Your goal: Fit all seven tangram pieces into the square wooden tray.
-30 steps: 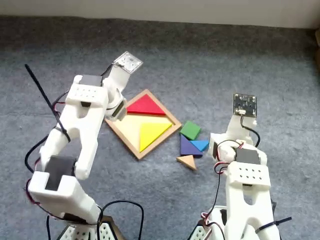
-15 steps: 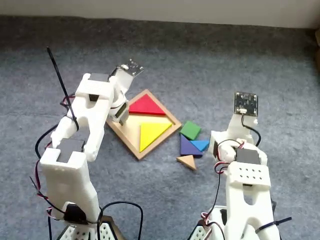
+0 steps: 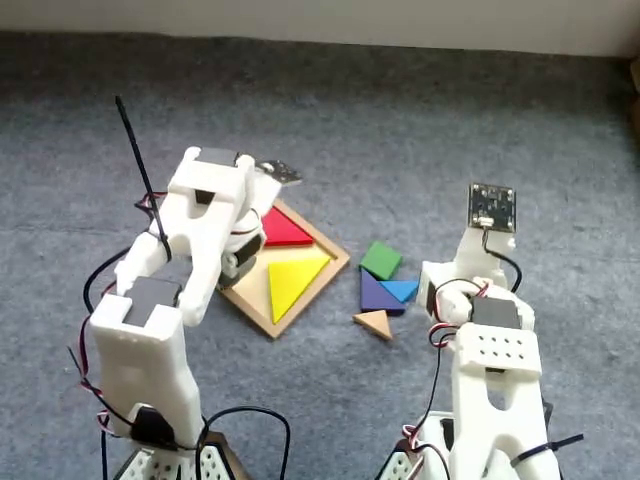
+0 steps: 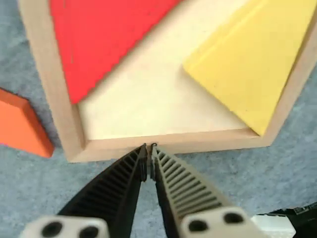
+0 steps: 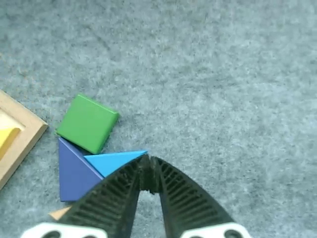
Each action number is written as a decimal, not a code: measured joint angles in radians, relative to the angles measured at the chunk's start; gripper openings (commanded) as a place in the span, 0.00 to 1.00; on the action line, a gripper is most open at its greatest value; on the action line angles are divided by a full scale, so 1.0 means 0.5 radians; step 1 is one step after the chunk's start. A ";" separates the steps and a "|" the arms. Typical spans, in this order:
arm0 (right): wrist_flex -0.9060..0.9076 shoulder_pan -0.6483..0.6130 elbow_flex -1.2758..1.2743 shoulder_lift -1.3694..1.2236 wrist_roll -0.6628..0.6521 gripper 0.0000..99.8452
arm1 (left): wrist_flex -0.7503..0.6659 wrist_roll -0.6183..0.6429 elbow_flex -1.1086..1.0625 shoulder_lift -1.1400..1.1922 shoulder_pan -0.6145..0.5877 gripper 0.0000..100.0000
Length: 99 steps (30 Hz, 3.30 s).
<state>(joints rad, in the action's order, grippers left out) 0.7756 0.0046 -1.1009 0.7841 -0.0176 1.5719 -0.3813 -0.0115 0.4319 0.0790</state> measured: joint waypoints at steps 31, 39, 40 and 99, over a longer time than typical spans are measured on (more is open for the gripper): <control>0.000 0.000 0.000 0.000 0.000 0.02 | -0.485 -0.009 -0.555 -0.945 0.086 0.21; 0.000 0.000 0.000 0.000 0.000 0.02 | -0.485 -0.528 0.018 -0.298 0.098 0.21; 0.000 0.000 0.000 0.000 0.000 0.02 | -0.485 -0.552 0.086 -0.224 0.110 0.21; -0.012 0.000 -0.049 0.000 -0.055 0.02 | -0.328 -0.675 1.525 0.543 -0.420 0.17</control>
<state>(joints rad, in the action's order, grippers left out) 0.7695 0.0046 -1.1254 0.7841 -0.0453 1.4078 -0.7188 0.7511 0.7035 -0.1312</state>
